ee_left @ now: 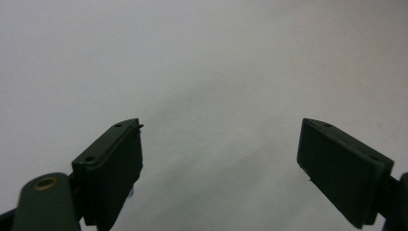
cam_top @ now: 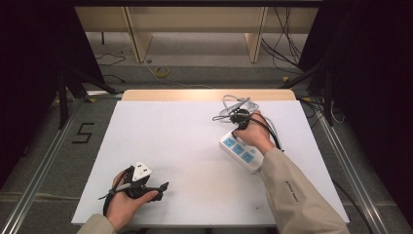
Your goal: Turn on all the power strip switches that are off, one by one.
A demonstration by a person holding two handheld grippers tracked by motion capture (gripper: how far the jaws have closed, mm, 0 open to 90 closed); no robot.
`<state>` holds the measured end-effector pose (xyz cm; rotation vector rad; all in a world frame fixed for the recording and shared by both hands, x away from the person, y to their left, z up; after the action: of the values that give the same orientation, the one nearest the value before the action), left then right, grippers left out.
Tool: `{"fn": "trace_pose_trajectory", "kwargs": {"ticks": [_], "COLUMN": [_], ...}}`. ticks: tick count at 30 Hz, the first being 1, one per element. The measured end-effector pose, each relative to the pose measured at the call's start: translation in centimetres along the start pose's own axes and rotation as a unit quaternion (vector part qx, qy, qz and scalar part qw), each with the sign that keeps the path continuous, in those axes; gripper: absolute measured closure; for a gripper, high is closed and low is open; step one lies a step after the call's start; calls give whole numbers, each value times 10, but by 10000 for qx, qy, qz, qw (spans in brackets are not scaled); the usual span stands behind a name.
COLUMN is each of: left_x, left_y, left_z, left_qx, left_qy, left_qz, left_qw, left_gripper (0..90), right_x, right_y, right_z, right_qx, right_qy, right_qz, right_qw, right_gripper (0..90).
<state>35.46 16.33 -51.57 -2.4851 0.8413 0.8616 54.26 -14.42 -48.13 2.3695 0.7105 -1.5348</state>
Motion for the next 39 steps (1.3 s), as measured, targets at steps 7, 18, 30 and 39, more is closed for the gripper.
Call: {"fn": "trace_pose_trajectory", "kwargs": {"ticks": [7,18,30,39], "left_x": [0,0,0,0], "left_y": [0,0,0,1], "left_z": [0,0,1,0], "left_qx": [7,9,-2,-23], "left_qy": [-7,8,13,21], "left_qz": [7,-9,-5,-1], "left_qw": [10000,10000,10000,10000], "left_gripper": [157,157,156,155], "right_x": [0,0,-6,-18], "right_y": [1,-1,0,1], "right_z": [1,2,3,10], "right_qx": [48,19,24,140], "right_qy": [-5,35,197,370], "right_qz": [-79,1,64,-47], "right_qw": [10000,10000,9998,9992], "right_gripper": [900,900,900,900]}}
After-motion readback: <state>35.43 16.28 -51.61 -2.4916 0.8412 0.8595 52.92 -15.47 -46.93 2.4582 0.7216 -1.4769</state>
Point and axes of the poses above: each handheld gripper's, and its own axes: x roughly forward along the jaws, z roughly out of its underside, y roughly to its right, the point moved 5 cm from there along x, roughly forward along the jaws, and after that the axes turned 11 degrees about x, right-handed, at the moved point
